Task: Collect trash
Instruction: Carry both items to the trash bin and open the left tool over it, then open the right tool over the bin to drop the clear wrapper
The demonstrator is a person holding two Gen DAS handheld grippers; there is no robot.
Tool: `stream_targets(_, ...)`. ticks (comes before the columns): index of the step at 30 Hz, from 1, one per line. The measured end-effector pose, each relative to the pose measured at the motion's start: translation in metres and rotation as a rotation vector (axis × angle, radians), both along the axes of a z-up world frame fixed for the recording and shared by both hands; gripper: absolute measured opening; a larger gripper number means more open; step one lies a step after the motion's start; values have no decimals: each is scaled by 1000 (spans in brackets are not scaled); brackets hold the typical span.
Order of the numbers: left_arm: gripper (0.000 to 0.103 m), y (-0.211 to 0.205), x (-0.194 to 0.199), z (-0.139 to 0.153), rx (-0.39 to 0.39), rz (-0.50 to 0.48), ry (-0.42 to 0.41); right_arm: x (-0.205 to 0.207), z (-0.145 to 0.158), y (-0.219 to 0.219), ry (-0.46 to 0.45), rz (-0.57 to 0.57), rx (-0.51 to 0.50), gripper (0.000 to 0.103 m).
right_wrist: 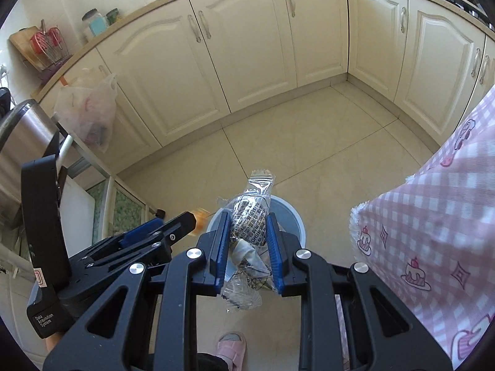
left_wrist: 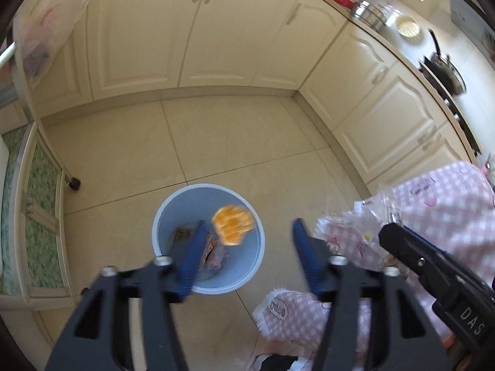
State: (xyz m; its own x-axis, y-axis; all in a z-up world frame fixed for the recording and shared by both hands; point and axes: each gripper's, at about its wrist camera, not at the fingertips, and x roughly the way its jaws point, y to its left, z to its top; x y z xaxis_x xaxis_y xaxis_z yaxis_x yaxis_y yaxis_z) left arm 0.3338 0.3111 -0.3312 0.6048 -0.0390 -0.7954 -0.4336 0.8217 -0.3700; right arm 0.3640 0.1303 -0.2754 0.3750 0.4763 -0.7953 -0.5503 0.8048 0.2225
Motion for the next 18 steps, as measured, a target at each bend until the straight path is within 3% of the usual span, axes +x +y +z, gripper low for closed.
stream_targets(18, 59, 14, -12, -8, -45, 28, 15, 13, -13, 20, 14, 4, -4, 22)
